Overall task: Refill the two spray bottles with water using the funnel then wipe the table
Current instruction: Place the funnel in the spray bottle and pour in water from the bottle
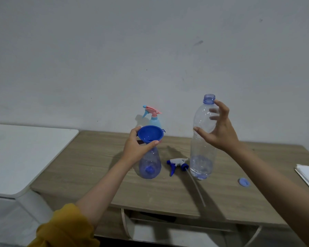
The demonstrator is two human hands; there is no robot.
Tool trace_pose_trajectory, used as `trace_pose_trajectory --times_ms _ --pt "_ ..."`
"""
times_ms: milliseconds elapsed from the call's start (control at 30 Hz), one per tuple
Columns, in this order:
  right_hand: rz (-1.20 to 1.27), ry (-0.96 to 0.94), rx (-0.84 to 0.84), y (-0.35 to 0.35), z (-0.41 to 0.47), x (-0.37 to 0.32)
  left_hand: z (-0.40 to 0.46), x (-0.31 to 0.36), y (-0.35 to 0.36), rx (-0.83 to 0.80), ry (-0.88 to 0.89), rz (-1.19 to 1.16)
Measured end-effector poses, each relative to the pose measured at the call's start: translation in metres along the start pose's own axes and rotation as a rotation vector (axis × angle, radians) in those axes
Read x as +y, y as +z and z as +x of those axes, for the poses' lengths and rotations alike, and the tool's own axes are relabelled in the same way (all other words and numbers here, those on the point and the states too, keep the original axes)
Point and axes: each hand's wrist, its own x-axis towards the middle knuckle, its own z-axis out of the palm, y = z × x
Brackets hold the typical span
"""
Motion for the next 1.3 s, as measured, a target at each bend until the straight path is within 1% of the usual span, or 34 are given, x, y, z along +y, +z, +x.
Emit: trace_pose_trajectory --times_ms 267,367,433,533,600,667,733,800,867,1000,1133,1200,1300 --pt "-0.008 0.093 0.134 0.000 -0.008 0.010 -0.001 0.000 -0.002 -0.002 0.001 -0.009" --pt "-0.134 0.071 0.189 0.002 -0.012 0.003 -0.002 -0.004 -0.002 -0.008 -0.005 -0.017" --pt "-0.233 0.070 0.270 0.005 -0.012 -0.007 -0.002 -0.004 -0.003 -0.014 -0.011 -0.015" --pt "-0.384 -0.074 0.414 0.014 -0.014 -0.025 -0.003 -0.004 -0.005 -0.028 -0.023 0.012" --pt "-0.410 -0.195 0.434 0.023 -0.013 -0.039 -0.003 -0.005 -0.007 -0.034 -0.025 0.026" --pt "-0.333 -0.285 0.353 0.034 -0.009 -0.054 -0.002 -0.005 -0.008 -0.044 -0.037 0.025" --pt "-0.229 -0.350 0.217 0.046 -0.004 -0.071 -0.002 -0.003 -0.009 -0.062 -0.050 0.018" --pt "-0.176 -0.371 0.073 0.057 0.002 -0.085 -0.001 0.001 -0.010 -0.074 -0.055 0.017" --pt "-0.133 -0.297 -0.100 0.064 0.011 -0.096 -0.002 0.003 -0.010 -0.091 -0.058 0.005" --pt "-0.044 -0.074 -0.439 0.076 0.032 -0.106 -0.001 -0.005 -0.008 -0.132 -0.109 -0.010" --pt "-0.099 0.114 -0.815 0.091 0.057 -0.104 -0.001 -0.014 -0.008 -0.209 -0.178 0.082" --pt "-0.178 0.147 -0.946 0.101 0.065 -0.103 0.001 -0.018 -0.006 -0.237 -0.202 0.131" --pt "-0.215 0.181 -1.048 0.112 0.074 -0.106 0.004 -0.022 -0.002 -0.246 -0.224 0.178"
